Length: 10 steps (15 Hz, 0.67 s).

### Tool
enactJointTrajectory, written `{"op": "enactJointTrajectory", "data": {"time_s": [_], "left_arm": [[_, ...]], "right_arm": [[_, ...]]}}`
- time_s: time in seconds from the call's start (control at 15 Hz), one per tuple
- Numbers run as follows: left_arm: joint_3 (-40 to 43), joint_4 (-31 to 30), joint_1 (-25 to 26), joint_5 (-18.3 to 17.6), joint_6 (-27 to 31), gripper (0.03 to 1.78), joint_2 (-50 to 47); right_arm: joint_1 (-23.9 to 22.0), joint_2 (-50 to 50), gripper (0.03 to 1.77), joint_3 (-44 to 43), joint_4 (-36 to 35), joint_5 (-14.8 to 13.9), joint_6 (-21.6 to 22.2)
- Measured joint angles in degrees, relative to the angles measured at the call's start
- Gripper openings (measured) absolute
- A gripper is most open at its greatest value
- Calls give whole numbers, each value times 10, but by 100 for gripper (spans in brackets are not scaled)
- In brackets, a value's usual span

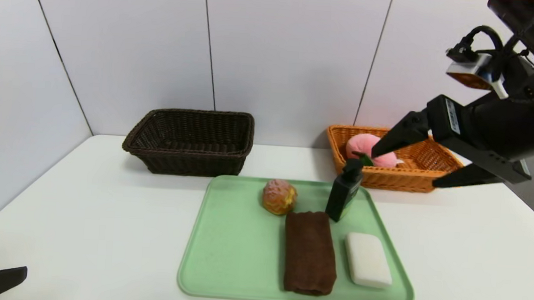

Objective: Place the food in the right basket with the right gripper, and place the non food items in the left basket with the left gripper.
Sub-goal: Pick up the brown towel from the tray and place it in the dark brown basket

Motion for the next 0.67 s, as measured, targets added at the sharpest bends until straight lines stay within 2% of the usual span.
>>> {"op": "enactJointTrajectory", "data": {"time_s": [0.13, 0.27, 0.47, 0.6, 0.67], "left_arm": [[2, 0, 0, 0, 0, 169, 1], [3, 0, 0, 0, 0, 169, -1], [2, 2, 0, 0, 0, 169, -11], [1, 2, 0, 0, 0, 169, -17], [1, 2, 0, 0, 0, 169, -19]], "right_arm": [[56, 4, 169, 3, 36, 15, 38], [96, 25, 170, 4, 40, 13, 54], [134, 72, 170, 3, 39, -15, 64], [144, 101, 170, 0, 31, -40, 66], [145, 114, 170, 0, 31, -42, 67]]}}
